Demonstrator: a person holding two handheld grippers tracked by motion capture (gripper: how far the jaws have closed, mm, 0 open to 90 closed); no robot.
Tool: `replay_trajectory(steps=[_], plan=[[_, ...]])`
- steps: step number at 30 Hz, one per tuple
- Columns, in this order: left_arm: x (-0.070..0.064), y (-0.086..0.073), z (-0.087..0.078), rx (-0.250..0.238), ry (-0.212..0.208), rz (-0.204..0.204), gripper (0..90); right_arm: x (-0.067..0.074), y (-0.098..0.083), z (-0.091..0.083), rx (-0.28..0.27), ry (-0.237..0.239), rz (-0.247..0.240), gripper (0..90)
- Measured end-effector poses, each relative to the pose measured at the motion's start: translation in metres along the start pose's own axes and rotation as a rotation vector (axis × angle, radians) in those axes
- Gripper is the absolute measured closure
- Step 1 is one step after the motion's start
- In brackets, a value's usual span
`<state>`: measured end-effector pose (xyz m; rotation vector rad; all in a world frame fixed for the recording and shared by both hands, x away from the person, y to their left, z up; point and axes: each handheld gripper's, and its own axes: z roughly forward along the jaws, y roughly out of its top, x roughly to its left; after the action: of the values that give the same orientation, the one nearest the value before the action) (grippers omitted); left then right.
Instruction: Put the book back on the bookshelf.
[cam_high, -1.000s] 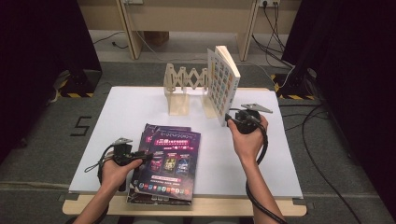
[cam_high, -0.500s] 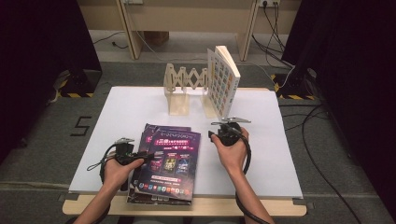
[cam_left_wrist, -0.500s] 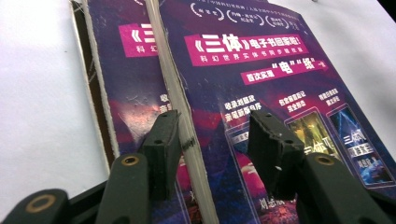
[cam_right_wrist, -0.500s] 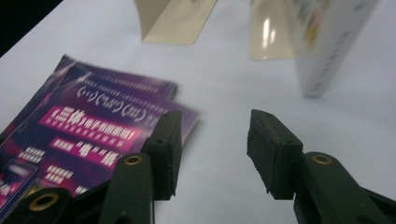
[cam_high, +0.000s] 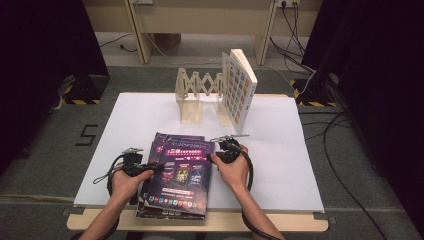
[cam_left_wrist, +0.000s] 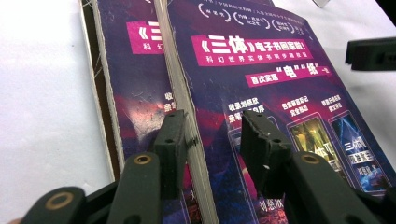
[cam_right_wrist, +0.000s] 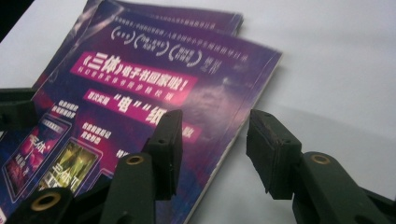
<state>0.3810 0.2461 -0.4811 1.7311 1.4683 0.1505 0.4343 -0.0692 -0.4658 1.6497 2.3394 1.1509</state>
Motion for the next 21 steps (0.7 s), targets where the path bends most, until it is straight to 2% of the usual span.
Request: replay_trajectory(steps=[5,7,9,11,15,19,21], plan=[[0.0,0.0,-0.001,-0.004,-0.001,-0.019,62.0,0.001,-0.006,0.009,0.032,0.02,0.014,55.4],[0.001,0.001,-0.002,-0.014,-0.01,-0.037,62.6,0.002,-0.008,0.01,0.025,0.016,0.019,55.1],[0.0,0.001,-0.003,-0.025,-0.009,-0.033,63.0,0.002,-0.01,0.01,0.018,0.015,0.03,55.1],[-0.002,0.0,-0.004,-0.031,-0.002,-0.028,62.8,0.002,-0.01,0.009,0.02,0.014,0.02,55.0],[-0.001,-0.002,-0.005,-0.051,-0.011,-0.057,63.8,0.003,-0.01,0.01,0.018,0.01,0.019,55.0],[-0.002,-0.002,-0.008,-0.058,-0.032,-0.079,66.1,0.004,-0.012,0.009,0.011,-0.001,0.022,55.2],[-0.002,-0.002,-0.009,-0.064,-0.054,-0.103,66.9,0.004,-0.012,0.009,0.011,-0.003,0.022,55.3]])
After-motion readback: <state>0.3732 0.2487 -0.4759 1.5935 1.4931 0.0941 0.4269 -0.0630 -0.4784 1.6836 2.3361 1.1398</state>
